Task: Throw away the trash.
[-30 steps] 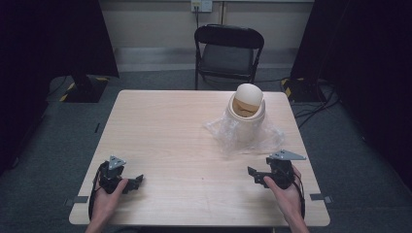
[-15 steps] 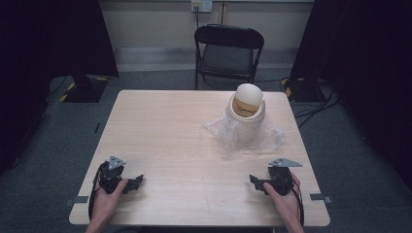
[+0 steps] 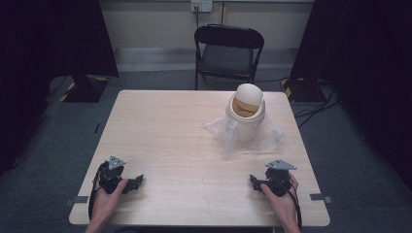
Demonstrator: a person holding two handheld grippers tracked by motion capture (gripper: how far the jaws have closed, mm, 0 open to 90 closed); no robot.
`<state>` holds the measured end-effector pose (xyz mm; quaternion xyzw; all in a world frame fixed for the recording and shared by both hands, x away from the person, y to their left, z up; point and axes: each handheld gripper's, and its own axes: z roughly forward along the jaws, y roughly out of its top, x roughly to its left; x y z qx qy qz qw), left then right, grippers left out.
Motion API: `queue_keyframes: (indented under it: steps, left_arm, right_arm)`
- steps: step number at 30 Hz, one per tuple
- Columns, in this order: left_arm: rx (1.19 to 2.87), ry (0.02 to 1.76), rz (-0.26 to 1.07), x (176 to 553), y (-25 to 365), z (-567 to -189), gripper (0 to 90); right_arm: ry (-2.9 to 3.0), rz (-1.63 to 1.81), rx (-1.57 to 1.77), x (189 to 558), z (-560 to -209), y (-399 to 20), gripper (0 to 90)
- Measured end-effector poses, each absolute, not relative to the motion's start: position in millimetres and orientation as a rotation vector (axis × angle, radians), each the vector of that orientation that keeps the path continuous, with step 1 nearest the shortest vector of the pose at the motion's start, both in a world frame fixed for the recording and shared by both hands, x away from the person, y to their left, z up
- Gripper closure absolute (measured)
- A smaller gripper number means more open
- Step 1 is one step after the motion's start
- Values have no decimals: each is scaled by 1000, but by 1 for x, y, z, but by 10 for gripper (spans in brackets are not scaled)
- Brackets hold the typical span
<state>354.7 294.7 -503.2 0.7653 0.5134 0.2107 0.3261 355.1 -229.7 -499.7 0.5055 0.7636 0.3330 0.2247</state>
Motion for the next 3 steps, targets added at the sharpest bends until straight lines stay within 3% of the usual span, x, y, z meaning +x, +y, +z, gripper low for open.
queue_keyframes:
  steps: [3]
  left_arm:
    - [2005,1346,552,355,295,-503,0]
  right_arm:
    - [2104,917,1396,355,-500,-229,133]
